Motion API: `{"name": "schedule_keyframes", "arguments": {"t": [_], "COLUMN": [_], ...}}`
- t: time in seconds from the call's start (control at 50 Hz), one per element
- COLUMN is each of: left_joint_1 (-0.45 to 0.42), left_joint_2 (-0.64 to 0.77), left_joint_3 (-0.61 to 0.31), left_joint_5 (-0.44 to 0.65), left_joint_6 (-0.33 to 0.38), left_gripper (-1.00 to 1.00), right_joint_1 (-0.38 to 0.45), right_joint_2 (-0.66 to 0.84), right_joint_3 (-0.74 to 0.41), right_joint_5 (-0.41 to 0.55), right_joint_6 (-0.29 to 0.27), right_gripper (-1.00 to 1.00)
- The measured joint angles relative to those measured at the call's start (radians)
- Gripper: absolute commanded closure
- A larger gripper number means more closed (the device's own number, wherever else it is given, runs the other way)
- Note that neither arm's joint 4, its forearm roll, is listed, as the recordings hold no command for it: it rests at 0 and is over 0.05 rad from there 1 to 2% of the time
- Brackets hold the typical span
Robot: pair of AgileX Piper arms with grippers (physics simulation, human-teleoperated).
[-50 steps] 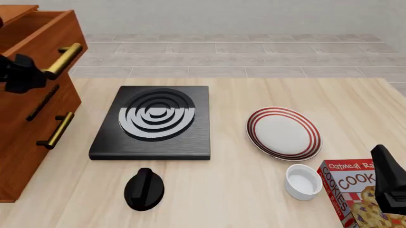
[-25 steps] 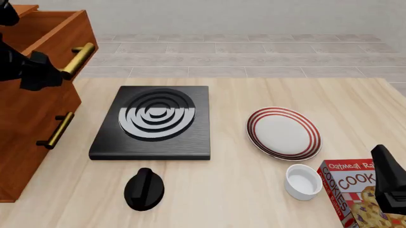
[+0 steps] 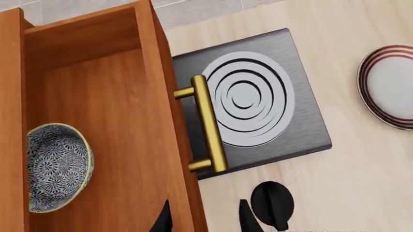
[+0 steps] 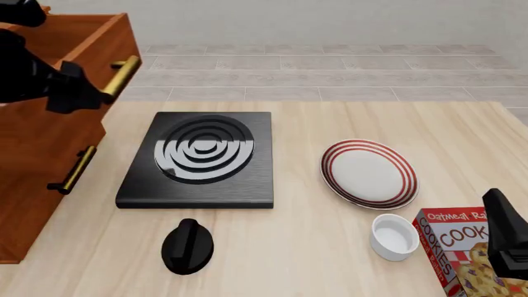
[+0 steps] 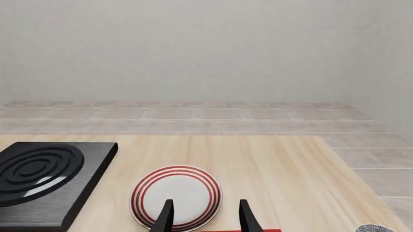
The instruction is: Pick the akita bowl in the top layer of the wooden cabinet and place it on the plate.
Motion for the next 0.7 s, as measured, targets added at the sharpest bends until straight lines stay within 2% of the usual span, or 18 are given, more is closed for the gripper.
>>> {"name": "schedule_keyframes", "arguments": {"t": [0.7], "left_joint_1": [-0.084], "left_joint_2": [0.012], "left_joint_3": [-0.013], "left_joint_5": [-0.003], "left_joint_6": [-0.066], "left_gripper": [-1.00], "right_joint_1": [-0.001], "right_joint_2": [0.001], "right_joint_3": [0.000], "right_joint_5": [0.000], "right_joint_6": [0.001], "right_gripper": [-1.00]}}
